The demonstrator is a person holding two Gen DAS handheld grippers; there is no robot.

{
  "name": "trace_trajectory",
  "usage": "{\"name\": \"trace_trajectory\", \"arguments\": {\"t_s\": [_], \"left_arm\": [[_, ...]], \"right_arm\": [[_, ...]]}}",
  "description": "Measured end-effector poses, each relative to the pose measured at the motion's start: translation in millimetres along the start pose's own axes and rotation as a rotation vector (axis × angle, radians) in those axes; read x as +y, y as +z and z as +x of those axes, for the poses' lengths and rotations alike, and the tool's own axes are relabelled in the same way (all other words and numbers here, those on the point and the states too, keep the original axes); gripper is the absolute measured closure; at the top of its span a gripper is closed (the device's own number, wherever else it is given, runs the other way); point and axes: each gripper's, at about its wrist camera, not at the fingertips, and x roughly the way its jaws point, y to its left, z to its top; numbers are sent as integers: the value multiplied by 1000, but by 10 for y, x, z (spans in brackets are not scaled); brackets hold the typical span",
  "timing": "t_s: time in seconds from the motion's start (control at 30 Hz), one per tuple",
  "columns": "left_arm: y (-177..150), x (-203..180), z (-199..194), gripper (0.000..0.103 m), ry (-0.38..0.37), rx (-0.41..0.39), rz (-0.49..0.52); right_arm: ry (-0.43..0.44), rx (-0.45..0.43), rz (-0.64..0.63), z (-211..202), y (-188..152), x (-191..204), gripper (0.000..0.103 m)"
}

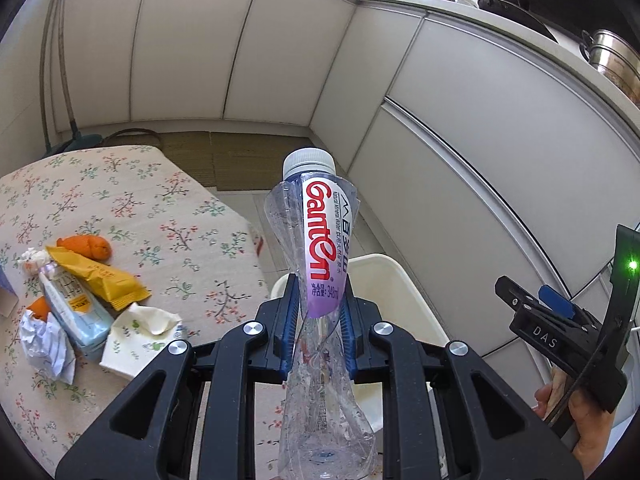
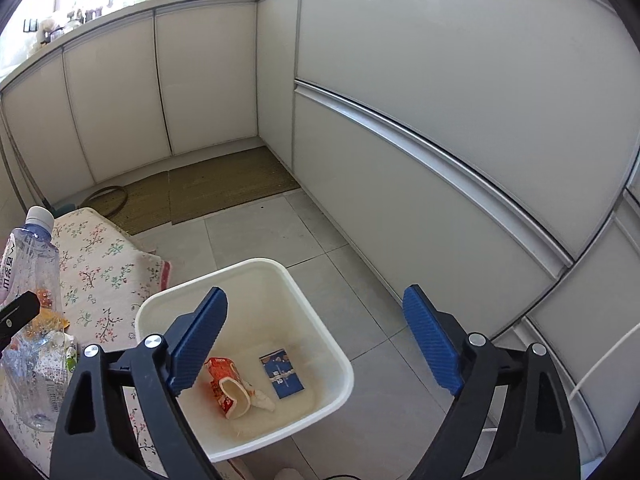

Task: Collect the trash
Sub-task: 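Lower the water bottle into the bin and open the left tool, then move the left tool back over the table toward the small blue box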

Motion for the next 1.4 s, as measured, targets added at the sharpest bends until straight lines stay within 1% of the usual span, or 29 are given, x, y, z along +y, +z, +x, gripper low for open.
{"name": "trace_trajectory", "arguments": {"t_s": [0.13, 0.27, 0.37, 0.5, 0.53, 0.6, 0.67, 0.7, 0.77, 0.83, 0.9, 0.97, 1.03, 1.1, 1.2, 1.4], "left_arm": [[35, -246, 188, 84, -41, 36, 22], [59, -503, 375, 84, -69, 71, 67], [79, -654, 533, 84, -91, 107, 89], [82, -763, 720, 82, -98, 149, 93], [90, -772, 745, 80, -95, 157, 92], [86, -790, 746, 61, -94, 161, 86], [85, -800, 705, 52, -81, 148, 92], [85, -795, 686, 50, -73, 143, 97], [78, -752, 646, 48, -53, 138, 102], [72, -686, 602, 44, -23, 131, 99], [72, -612, 539, 37, 3, 120, 89], [78, -521, 498, 31, 31, 112, 80], [77, -425, 442, 28, 58, 103, 76], [69, -335, 370, 21, 92, 94, 74], [76, -128, 237, 14, 131, 74, 43], [108, 404, 6, 13, 206, 70, -43]], "right_arm": [[-26, 13, 53, -10, -1, -278, 15], [-54, 28, 98, -5, -25, -516, 14], [-67, 46, 124, 25, -54, -641, 14], [-71, 60, 142, 37, -88, -708, 13], [-70, 59, 141, 31, -91, -702, 13], [-64, 55, 135, 15, -87, -674, 11], [-53, 51, 128, 8, -78, -636, 11], [-44, 51, 123, 5, -72, -609, 11], [-36, 48, 115, -4, -59, -560, 11], [-30, 41, 108, -20, -45, -515, 11], [-24, 32, 104, -45, -39, -465, 10], [-17, 29, 97, -61, -31, -397, 9], [-6, 24, 86, -78, -17, -314, 8], [8, 20, 72, -82, -3, -216, 7], [37, 15, 45, -92, 20, 13, 7], [92, 2, -36, -131, 34, 560, 7]]}}
